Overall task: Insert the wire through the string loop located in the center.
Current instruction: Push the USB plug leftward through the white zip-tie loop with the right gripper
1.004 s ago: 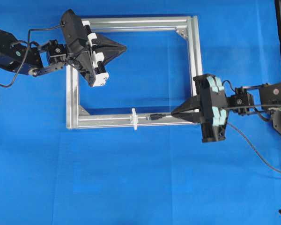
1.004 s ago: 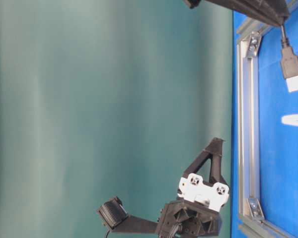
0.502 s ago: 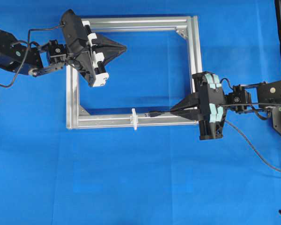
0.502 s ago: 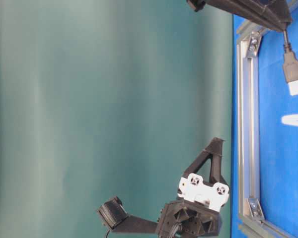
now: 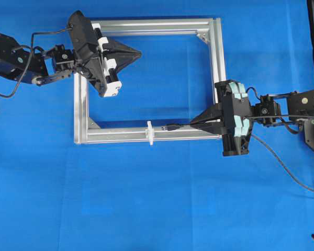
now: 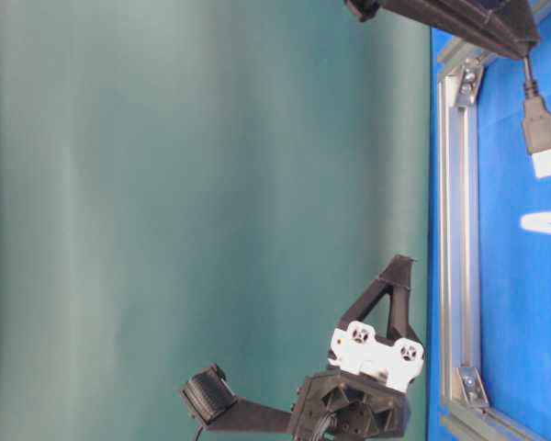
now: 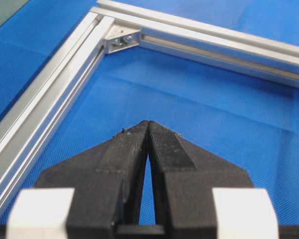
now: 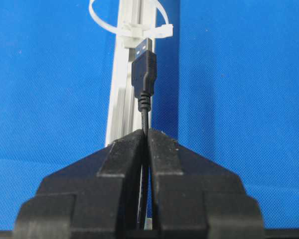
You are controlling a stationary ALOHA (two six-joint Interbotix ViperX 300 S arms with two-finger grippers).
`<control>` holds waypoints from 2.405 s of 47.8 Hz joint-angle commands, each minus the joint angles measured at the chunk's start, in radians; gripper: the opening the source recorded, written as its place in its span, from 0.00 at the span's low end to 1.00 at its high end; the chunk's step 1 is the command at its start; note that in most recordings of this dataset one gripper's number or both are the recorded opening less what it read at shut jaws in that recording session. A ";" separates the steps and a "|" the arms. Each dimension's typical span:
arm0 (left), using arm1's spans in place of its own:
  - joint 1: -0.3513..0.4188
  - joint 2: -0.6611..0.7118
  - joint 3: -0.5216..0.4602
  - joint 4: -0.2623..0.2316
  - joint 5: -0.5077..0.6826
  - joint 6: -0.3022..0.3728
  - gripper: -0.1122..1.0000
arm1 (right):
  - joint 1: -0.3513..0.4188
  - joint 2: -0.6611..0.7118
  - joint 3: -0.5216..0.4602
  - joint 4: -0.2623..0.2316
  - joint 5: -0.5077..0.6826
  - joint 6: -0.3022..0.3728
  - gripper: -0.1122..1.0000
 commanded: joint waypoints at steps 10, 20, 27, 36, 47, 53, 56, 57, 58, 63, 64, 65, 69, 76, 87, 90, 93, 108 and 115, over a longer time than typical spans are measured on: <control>-0.003 -0.031 -0.008 0.002 -0.005 0.002 0.10 | -0.002 -0.006 -0.015 0.002 -0.011 0.002 0.08; -0.003 -0.031 -0.009 0.002 -0.005 0.002 0.10 | -0.002 -0.006 -0.015 0.002 -0.011 0.002 0.08; -0.003 -0.031 -0.009 0.002 -0.005 0.002 0.10 | -0.002 -0.008 -0.015 0.002 -0.011 0.002 0.08; -0.003 -0.031 -0.009 0.002 -0.005 0.002 0.10 | -0.002 -0.006 -0.017 0.002 -0.011 0.002 0.08; -0.003 -0.031 -0.009 0.002 -0.005 0.002 0.10 | -0.002 -0.006 -0.015 0.002 -0.014 0.002 0.08; -0.003 -0.031 -0.009 0.002 -0.005 0.002 0.10 | -0.002 -0.006 -0.015 0.002 -0.014 0.002 0.08; -0.003 -0.031 -0.009 0.002 -0.005 0.002 0.10 | 0.000 -0.006 -0.015 0.000 -0.014 0.002 0.08; -0.003 -0.031 -0.009 0.002 -0.005 0.002 0.10 | -0.002 -0.006 -0.015 0.002 -0.014 0.002 0.08; -0.003 -0.031 -0.009 0.002 -0.005 0.002 0.10 | -0.002 -0.006 -0.015 0.002 -0.014 0.002 0.08; -0.003 -0.031 -0.009 0.002 -0.005 0.002 0.10 | 0.000 -0.006 -0.015 0.002 -0.014 0.002 0.08; -0.003 -0.031 -0.009 0.002 -0.005 0.002 0.10 | 0.000 -0.006 -0.015 0.000 -0.014 0.002 0.08; -0.003 -0.031 -0.008 0.002 -0.005 0.002 0.10 | 0.000 -0.006 -0.015 0.002 -0.015 0.002 0.08; -0.003 -0.031 -0.009 0.002 -0.005 0.002 0.10 | 0.000 -0.006 -0.015 0.002 -0.014 0.002 0.08; -0.003 -0.031 -0.011 0.002 -0.005 0.002 0.10 | 0.000 -0.006 -0.015 0.002 -0.014 0.002 0.08; -0.003 -0.031 -0.011 0.002 -0.005 0.002 0.10 | 0.005 -0.002 -0.020 0.002 -0.014 0.002 0.08; -0.003 -0.031 -0.011 0.003 -0.005 0.002 0.10 | 0.008 0.008 -0.026 0.002 -0.015 0.002 0.08; -0.003 -0.031 -0.011 0.002 -0.005 0.002 0.10 | 0.011 0.021 -0.037 0.002 -0.018 0.002 0.08; -0.003 -0.031 -0.009 0.003 -0.005 0.002 0.10 | 0.025 0.130 -0.127 0.002 -0.043 0.000 0.08; -0.003 -0.031 -0.011 0.005 -0.005 0.002 0.10 | 0.025 0.175 -0.176 0.002 -0.048 0.002 0.08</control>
